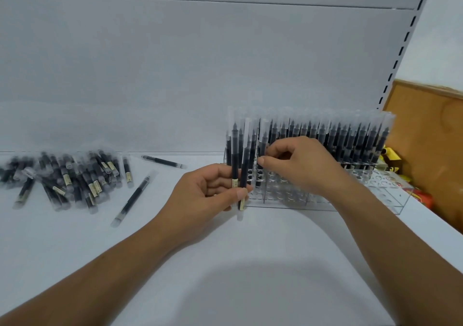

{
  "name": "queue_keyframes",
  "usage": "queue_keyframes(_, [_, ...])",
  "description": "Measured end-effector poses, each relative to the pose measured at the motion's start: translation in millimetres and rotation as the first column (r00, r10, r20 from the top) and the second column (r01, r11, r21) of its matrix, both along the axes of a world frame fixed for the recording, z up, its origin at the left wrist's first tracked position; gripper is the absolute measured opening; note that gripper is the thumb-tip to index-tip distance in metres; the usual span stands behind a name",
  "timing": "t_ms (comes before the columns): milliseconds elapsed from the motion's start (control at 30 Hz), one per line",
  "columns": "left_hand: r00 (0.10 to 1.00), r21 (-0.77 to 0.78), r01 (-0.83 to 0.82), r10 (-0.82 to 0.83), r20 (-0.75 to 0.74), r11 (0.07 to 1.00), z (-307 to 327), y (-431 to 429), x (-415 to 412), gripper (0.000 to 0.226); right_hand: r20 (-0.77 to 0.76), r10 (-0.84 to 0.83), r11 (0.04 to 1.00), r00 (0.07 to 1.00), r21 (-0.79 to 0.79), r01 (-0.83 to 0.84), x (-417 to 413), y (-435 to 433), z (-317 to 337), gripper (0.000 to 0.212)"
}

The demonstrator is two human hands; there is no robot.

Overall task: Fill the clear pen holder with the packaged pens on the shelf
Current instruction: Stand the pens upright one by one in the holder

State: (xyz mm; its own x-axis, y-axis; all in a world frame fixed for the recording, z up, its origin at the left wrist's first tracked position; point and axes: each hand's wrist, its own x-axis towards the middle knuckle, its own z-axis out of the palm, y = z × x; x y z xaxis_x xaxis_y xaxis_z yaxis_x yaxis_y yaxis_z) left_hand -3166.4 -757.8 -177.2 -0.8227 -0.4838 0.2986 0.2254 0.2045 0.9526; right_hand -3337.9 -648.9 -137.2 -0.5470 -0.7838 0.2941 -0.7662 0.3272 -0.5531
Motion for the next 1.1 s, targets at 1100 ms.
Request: queue_keyframes(1100, [0.998,0.02,0.0,-0.001,0.055,1.0,-2,0,-1,0.028,0.15,0.019,0.811,0.989,-0.58,0.072,-1,12,7,0.006])
